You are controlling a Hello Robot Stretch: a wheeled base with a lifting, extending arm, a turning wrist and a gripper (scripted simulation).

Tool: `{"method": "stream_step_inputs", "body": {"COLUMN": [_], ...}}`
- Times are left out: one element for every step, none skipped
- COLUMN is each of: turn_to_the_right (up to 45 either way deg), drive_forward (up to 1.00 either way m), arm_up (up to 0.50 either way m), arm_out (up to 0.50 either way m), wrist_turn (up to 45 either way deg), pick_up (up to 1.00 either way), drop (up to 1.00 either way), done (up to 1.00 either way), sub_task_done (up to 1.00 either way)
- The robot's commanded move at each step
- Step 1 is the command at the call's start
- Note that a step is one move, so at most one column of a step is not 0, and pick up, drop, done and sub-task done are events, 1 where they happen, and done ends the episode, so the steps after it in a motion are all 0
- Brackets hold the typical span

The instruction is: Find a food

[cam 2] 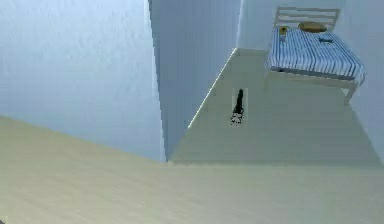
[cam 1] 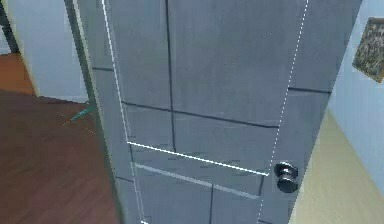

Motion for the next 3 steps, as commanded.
{"method": "stream_step_inputs", "body": {"turn_to_the_right": [-45.0,0.0,0.0], "drive_forward": [0.0,1.0,1.0], "arm_up": [0.0,0.0,0.0], "arm_out": [0.0,0.0,0.0], "wrist_turn": [0.0,0.0,0.0], "pick_up": [0.0,0.0,0.0], "drop": [0.0,0.0,0.0], "done": [0.0,0.0,0.0], "sub_task_done": [0.0,0.0,0.0]}}
